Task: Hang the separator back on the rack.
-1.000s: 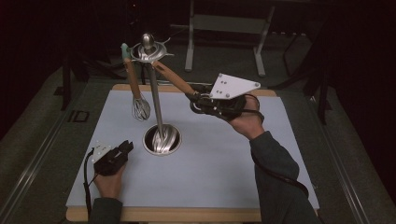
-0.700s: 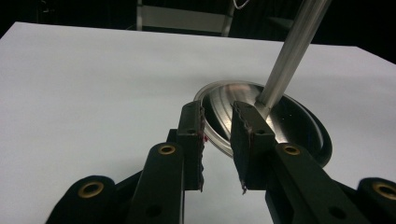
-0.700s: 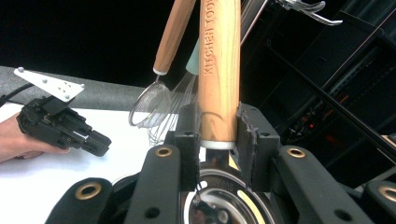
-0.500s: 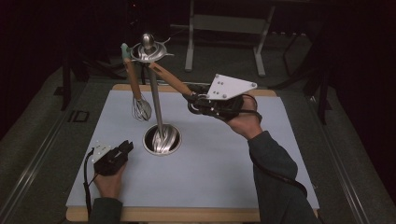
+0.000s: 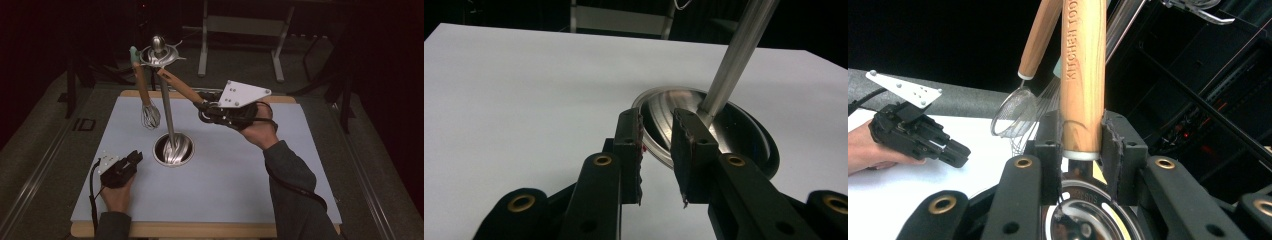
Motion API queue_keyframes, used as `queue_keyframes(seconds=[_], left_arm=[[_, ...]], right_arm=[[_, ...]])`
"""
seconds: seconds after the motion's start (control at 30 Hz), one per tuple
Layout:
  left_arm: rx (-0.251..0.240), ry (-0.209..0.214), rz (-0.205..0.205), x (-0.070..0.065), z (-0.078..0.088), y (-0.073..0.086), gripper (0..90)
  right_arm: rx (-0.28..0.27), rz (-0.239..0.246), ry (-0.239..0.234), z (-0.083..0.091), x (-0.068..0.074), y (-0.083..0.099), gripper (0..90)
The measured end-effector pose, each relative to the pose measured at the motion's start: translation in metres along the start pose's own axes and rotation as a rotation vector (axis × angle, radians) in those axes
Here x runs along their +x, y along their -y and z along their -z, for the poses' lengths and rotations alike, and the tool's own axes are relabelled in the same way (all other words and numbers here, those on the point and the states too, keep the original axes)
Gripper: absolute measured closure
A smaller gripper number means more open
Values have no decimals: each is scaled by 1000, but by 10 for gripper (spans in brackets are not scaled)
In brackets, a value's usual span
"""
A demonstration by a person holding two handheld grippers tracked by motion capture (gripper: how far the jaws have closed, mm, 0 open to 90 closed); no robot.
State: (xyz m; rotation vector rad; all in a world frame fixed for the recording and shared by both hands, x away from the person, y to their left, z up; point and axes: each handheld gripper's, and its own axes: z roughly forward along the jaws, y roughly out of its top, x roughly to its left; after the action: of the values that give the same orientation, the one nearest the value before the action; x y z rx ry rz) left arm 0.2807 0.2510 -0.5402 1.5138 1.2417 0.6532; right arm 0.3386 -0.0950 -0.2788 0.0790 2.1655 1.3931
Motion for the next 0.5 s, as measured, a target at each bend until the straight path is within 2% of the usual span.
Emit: queue_keyframes(seconds=[0.2, 0.5], left_arm=[[1, 1, 2, 0, 0, 0, 746], [-1, 1, 5, 0, 0, 0, 746]], right_arm=[[6, -10, 8, -4, 0, 0, 711], [18, -1, 10, -9, -1, -3, 711]])
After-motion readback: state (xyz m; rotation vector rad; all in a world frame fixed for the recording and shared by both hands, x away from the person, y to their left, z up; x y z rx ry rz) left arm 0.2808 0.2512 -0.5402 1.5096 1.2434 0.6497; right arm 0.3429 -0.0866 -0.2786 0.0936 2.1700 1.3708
